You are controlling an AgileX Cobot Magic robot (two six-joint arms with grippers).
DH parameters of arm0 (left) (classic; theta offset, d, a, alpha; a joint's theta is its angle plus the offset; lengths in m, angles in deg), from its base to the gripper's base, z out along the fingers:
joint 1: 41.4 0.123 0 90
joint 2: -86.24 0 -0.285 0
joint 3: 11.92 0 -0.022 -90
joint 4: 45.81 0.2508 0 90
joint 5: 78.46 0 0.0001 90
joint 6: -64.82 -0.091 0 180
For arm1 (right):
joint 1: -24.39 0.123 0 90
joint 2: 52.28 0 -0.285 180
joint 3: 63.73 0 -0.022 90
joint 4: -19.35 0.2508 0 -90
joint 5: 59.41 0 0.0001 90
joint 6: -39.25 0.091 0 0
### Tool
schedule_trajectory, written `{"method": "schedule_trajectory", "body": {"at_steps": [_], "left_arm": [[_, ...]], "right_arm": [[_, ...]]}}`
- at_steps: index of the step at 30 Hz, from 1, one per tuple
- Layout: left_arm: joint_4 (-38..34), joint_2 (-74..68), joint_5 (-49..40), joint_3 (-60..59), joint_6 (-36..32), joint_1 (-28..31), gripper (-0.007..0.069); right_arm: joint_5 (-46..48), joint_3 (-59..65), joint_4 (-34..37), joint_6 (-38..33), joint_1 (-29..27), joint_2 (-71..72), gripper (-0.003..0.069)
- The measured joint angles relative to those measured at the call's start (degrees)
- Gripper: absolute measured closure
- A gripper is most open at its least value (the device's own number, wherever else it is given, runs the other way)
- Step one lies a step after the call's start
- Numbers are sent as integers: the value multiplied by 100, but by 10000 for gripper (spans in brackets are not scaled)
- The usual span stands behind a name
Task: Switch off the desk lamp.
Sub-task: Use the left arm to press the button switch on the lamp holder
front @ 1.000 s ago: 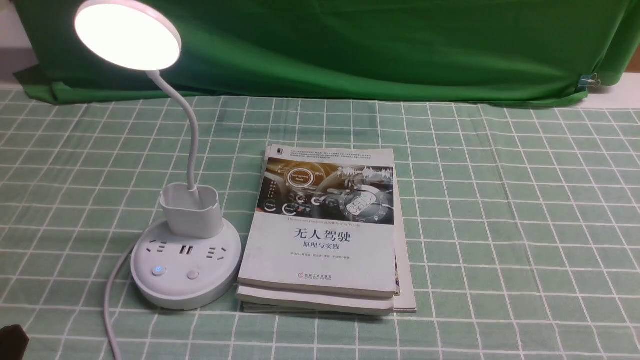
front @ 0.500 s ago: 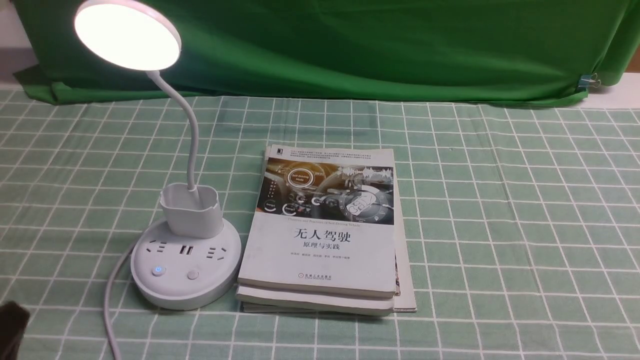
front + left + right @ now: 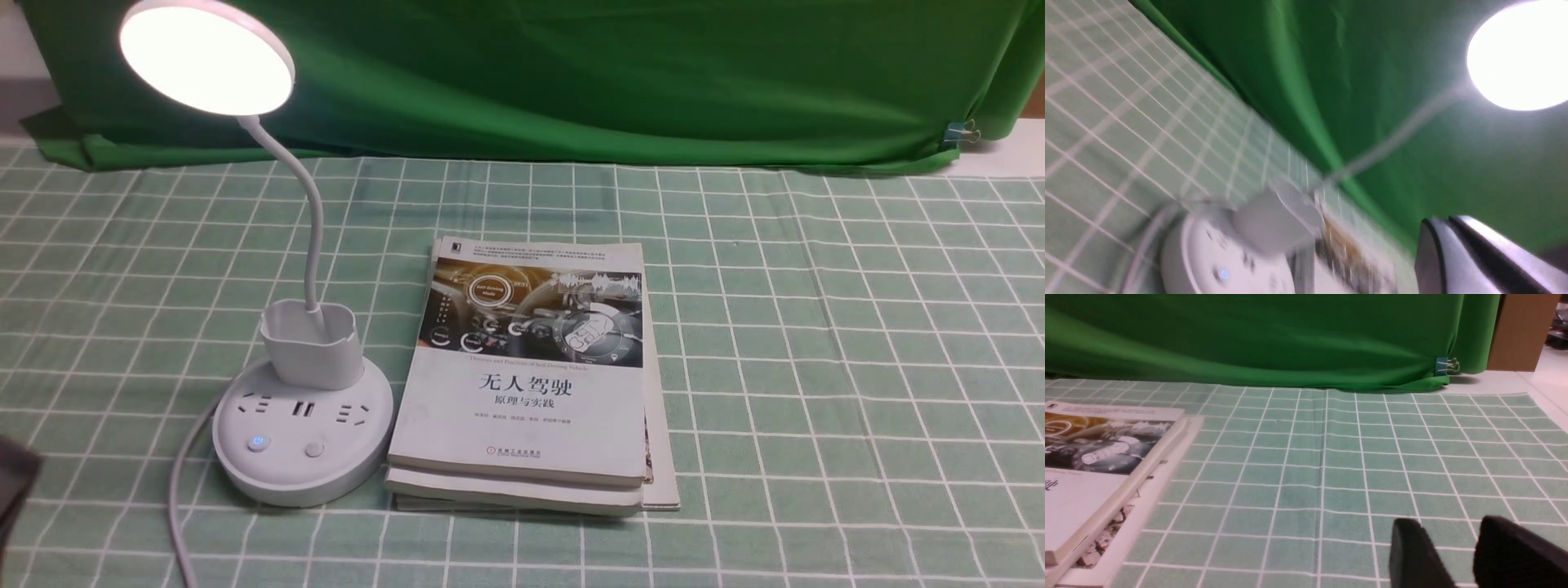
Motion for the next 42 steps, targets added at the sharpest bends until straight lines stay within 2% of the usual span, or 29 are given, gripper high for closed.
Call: {"method": "schedule_trajectory", "body": {"at_steps": [2, 4, 5, 8, 10, 13, 17, 22, 25, 32, 37, 42], "left_arm": [[457, -767, -932, 701, -66, 0, 624], [732, -1240, -1485, 1087, -179, 0, 624], [951, -1899, -2205, 1561, -414, 0, 624], [1192, -3061, -3153, 2232, -961, 0, 624], [1275, -3827, -3471, 2585, -1205, -34, 624], [1448, -4723, -3516, 2921, -1279, -252, 624], [1915, -5908, -3511, 3443, -1113, -969, 624], [2785, -6960, -3547, 4136, -425, -2006, 624], [3224, -7429, -3638, 4502, -27, -2247, 624], [3488, -8210, -3766, 5057, 120, -2042, 624], [3521, -8526, -3621, 5089, 120, -1787, 624], [3514, -8663, -3403, 5094, 22, -1768, 624]], "right_arm": [[0, 0, 0, 0, 0, 0, 417], [0, 0, 0, 0, 0, 0, 417], [0, 0, 0, 0, 0, 0, 417], [0, 0, 0, 0, 0, 0, 417], [0, 0, 0, 0, 0, 0, 417], [0, 0, 0, 0, 0, 0, 417], [0, 0, 0, 0, 0, 0, 417], [0, 0, 0, 0, 0, 0, 417], [0, 0, 0, 0, 0, 0, 417], [0, 0, 0, 0, 0, 0, 417], [0, 0, 0, 0, 0, 0, 417], [0, 0, 0, 0, 0, 0, 417]]}}
